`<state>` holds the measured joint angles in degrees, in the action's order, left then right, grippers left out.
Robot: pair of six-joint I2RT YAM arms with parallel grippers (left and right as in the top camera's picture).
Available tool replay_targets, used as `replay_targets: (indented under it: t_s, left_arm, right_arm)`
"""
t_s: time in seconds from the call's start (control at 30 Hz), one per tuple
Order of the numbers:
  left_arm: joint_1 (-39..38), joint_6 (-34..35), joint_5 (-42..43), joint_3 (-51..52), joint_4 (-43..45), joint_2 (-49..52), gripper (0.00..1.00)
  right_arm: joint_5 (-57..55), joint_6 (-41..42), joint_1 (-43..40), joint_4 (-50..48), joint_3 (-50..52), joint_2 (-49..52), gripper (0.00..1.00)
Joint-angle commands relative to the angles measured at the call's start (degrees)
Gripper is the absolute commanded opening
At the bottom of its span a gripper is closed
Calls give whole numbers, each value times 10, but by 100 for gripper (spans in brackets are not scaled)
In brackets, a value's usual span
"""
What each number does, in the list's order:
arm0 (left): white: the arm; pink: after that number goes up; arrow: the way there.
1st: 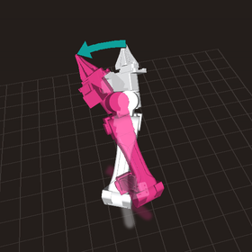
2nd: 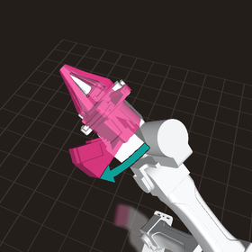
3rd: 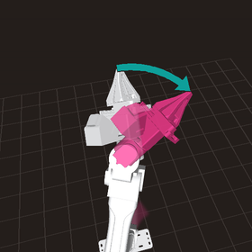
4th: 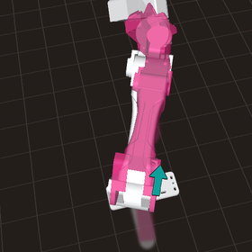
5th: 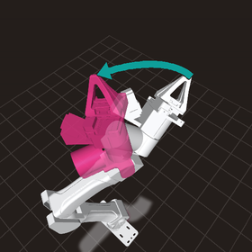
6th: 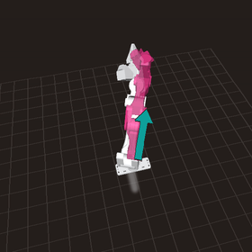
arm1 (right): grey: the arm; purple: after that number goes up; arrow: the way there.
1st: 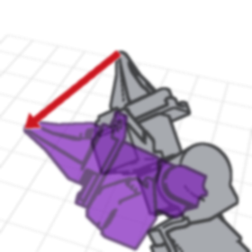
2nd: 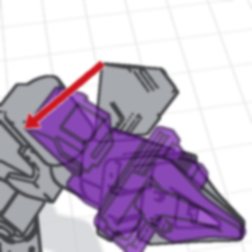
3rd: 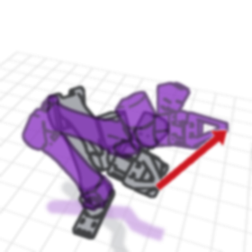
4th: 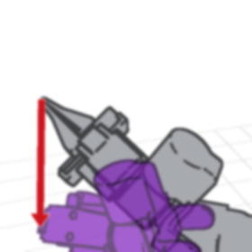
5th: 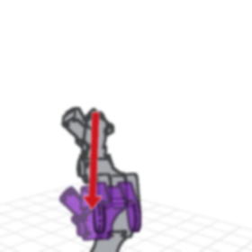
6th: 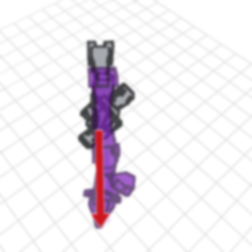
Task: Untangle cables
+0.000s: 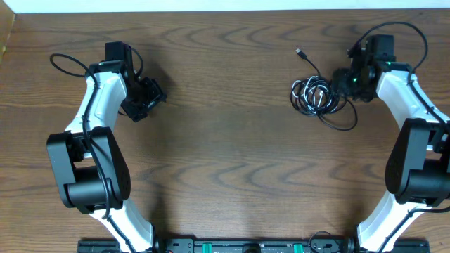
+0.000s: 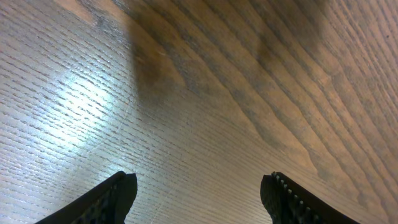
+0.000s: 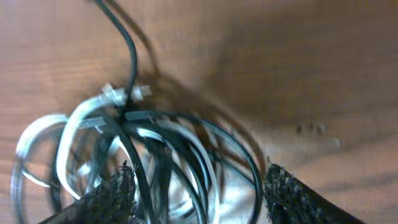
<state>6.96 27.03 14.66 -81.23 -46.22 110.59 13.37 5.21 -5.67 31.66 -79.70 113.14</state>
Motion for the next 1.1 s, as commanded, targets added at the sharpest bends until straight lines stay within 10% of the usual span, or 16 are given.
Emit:
replay_targets:
  t_s: [0.0, 0.73, 1.07]
  left_arm:
    - [0, 0, -8, 1, -1, 6, 69]
    - [0, 0, -8, 1, -1, 6, 69]
    - [0, 0, -8, 1, -1, 6, 69]
  right_arm:
    - [137, -5, -16, -22, 1, -5, 65]
    - [17, 43, -17, -70, 105, -5, 60]
    - [-14, 26, -14, -192, 174, -5, 41]
